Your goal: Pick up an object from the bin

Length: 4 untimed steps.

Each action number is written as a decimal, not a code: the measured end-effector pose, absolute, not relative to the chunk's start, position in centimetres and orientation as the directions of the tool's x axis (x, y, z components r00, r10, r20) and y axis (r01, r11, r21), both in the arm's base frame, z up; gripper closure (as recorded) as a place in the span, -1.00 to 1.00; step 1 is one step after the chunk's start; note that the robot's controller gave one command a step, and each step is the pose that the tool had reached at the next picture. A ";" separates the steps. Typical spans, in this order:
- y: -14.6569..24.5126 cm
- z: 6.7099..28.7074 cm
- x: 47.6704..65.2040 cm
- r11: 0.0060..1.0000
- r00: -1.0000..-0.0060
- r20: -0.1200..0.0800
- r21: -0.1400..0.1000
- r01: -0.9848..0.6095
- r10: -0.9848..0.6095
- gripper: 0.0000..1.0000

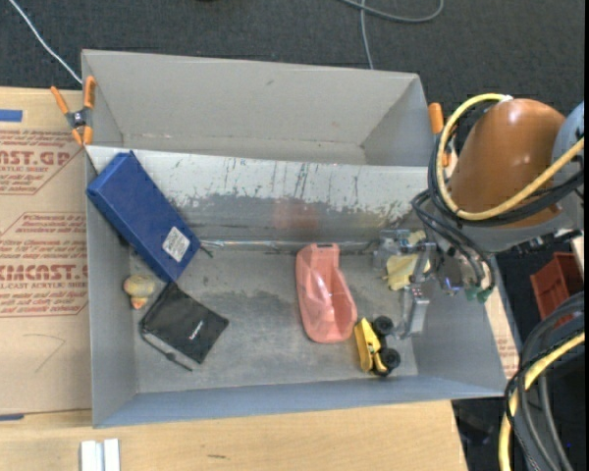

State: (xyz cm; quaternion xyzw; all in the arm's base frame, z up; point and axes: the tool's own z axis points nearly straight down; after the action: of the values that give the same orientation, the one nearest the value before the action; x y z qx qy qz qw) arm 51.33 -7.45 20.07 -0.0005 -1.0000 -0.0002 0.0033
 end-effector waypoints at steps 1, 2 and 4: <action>-7.4 20.5 51.5 1.000 -1.000 -0.002 -0.001 -0.001 -0.001 -1.00; -8.7 11.4 52.3 0.986 -0.986 0.002 0.000 -0.164 -0.164 -1.00; -12.0 7.2 52.1 0.790 -0.790 0.000 0.002 -0.613 -0.613 -1.00</action>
Offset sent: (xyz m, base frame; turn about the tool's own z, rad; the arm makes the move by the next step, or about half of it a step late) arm 0.0089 -0.0145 -0.0986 -0.1837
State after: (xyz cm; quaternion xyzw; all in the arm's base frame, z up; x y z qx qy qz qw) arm 52.10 -12.04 7.20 0.3242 -0.9460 -0.0008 0.0004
